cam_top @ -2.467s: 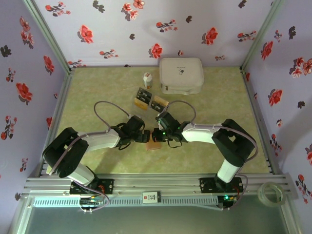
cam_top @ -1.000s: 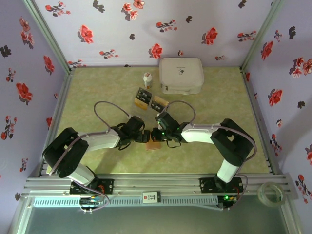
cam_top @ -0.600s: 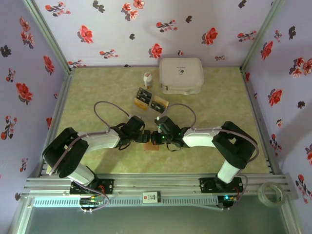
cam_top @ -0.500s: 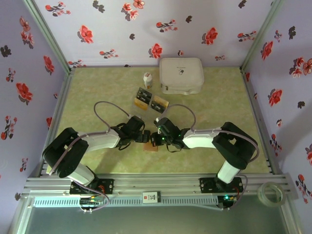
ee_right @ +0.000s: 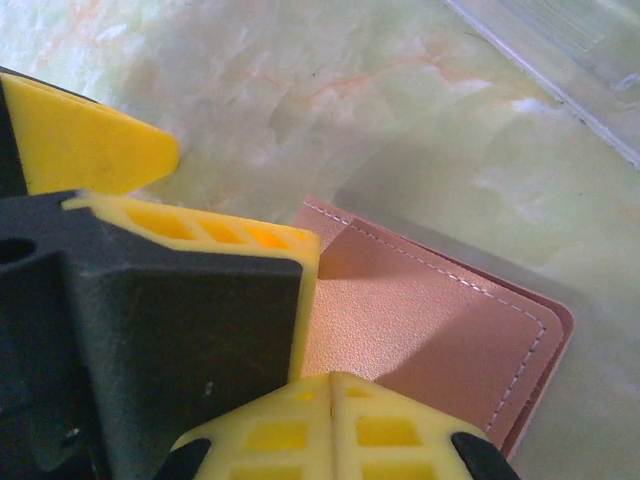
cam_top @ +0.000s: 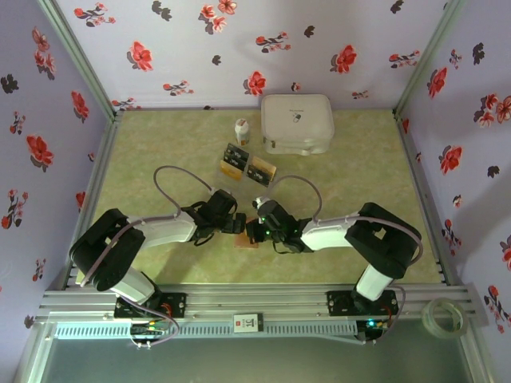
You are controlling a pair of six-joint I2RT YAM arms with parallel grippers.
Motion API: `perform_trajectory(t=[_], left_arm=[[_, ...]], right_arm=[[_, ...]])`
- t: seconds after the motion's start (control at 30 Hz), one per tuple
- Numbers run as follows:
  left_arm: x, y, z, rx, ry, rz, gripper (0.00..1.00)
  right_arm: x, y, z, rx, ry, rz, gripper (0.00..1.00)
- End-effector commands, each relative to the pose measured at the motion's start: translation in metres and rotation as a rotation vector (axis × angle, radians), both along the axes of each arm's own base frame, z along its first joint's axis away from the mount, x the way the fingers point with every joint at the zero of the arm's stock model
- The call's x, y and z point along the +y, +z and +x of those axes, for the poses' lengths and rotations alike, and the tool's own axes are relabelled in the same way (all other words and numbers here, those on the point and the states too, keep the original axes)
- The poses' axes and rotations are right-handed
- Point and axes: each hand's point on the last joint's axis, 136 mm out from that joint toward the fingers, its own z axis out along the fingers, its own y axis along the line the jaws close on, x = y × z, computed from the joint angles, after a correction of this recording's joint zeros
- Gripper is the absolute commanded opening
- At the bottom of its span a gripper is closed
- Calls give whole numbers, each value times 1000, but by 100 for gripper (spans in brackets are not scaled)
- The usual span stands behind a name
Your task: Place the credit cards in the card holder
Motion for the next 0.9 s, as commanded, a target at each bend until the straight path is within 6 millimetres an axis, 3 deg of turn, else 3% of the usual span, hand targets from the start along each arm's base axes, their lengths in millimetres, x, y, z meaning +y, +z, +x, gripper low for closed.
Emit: perform_trajectory(t=[0.0, 0.27, 0.53, 0.87], left_arm=[[24, -24, -18, 85, 19, 106, 100], [25, -26, -19, 89, 24, 105, 100], [26, -29, -21, 94, 38, 92, 100], [25, -24, -22, 91, 43, 73, 100]], right_arm=[[-44, -64, -52, 164, 47, -215, 0], [-54, -61, -53, 63, 73, -210, 0], [-62, -80, -63, 45, 109, -287, 0], [-49, -72, -57, 63, 85, -306, 0]])
